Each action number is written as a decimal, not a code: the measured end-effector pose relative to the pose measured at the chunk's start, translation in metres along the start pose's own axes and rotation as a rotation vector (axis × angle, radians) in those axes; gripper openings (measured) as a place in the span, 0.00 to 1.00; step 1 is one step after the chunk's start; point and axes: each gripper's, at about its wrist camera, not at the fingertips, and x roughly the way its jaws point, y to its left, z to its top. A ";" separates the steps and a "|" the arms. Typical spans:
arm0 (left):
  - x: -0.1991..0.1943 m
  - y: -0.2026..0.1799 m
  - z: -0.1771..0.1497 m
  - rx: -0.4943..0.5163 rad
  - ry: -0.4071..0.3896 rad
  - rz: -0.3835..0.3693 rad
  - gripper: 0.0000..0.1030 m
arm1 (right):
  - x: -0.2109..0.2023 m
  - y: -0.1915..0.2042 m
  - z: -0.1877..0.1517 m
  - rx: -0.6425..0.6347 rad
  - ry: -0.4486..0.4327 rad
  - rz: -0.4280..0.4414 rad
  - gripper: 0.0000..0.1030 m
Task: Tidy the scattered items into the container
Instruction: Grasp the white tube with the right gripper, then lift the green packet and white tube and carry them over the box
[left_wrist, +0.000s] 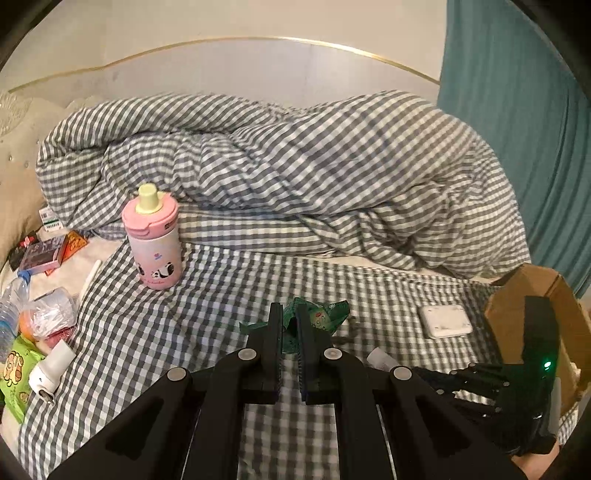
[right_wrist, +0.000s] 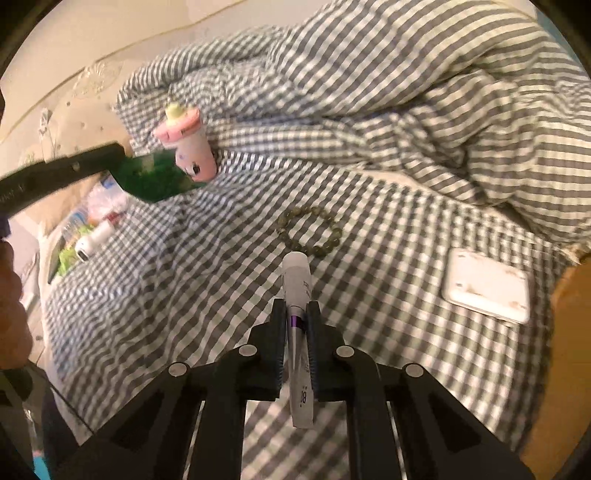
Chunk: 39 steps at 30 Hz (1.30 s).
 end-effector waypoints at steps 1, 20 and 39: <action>-0.005 -0.004 0.000 0.005 -0.005 -0.002 0.06 | -0.011 0.000 -0.001 0.005 -0.014 -0.005 0.09; -0.110 -0.069 -0.008 0.092 -0.103 -0.039 0.06 | -0.174 0.017 -0.027 0.060 -0.230 -0.063 0.09; -0.196 -0.114 -0.023 0.138 -0.191 -0.083 0.06 | -0.282 0.035 -0.058 0.048 -0.386 -0.163 0.09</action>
